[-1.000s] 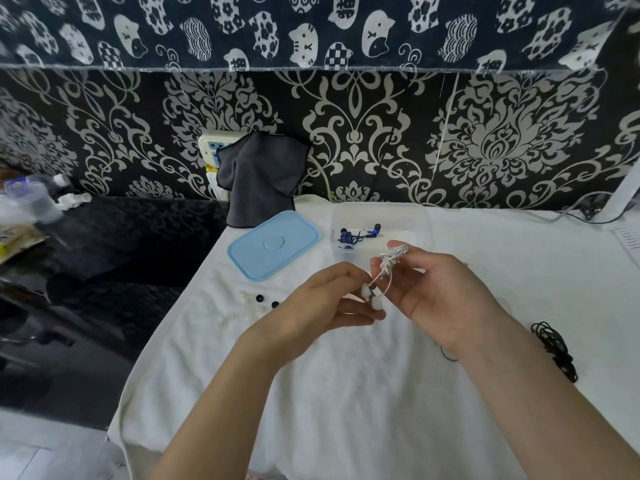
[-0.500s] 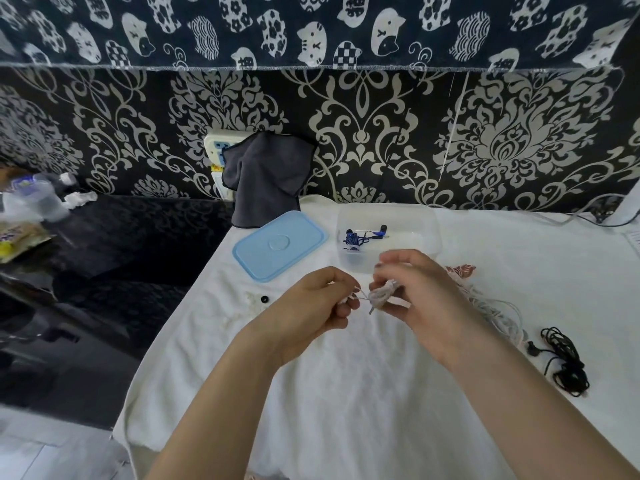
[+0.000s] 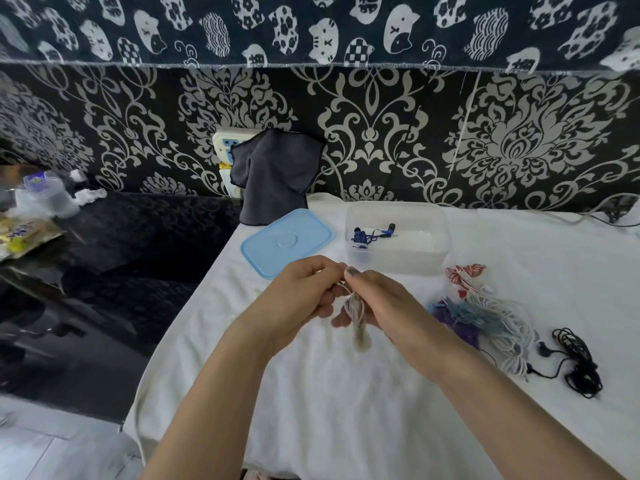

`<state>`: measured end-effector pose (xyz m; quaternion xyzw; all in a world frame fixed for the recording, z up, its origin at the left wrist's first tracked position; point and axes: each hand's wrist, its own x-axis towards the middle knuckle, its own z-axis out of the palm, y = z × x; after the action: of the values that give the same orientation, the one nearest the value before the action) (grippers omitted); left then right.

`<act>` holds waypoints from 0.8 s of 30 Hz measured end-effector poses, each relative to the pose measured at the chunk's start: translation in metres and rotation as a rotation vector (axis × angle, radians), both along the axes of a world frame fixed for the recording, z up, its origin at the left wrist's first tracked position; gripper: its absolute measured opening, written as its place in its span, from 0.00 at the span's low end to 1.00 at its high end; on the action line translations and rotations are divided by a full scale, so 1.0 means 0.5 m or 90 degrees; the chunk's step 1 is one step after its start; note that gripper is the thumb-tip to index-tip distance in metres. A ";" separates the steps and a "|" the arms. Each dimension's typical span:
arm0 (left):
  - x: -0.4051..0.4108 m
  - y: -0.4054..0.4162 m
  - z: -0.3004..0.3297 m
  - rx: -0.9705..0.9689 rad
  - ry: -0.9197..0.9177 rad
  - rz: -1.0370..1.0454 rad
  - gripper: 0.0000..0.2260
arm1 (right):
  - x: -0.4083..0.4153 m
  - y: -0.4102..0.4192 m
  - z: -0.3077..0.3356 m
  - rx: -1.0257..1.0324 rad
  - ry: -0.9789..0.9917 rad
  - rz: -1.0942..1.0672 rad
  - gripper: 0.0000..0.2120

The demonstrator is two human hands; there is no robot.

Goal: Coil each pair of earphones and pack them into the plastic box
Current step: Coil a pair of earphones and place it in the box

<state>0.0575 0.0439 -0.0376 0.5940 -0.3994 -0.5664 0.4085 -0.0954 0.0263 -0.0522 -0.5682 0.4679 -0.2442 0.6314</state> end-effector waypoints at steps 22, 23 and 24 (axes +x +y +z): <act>0.193 0.101 -0.094 0.092 -0.611 -0.042 0.09 | 0.038 0.012 -0.017 0.053 -0.026 -0.022 0.07; 0.194 0.102 -0.098 0.083 -0.613 -0.045 0.10 | 0.042 0.013 -0.021 0.036 -0.007 -0.020 0.07; 0.194 0.103 -0.103 0.075 -0.609 -0.044 0.10 | 0.045 0.014 -0.026 0.019 0.010 -0.019 0.08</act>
<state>0.1547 0.0952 -0.0889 0.7965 -0.5291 -0.2642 0.1257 -0.0730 0.0331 -0.0651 -0.5534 0.4845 -0.2419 0.6328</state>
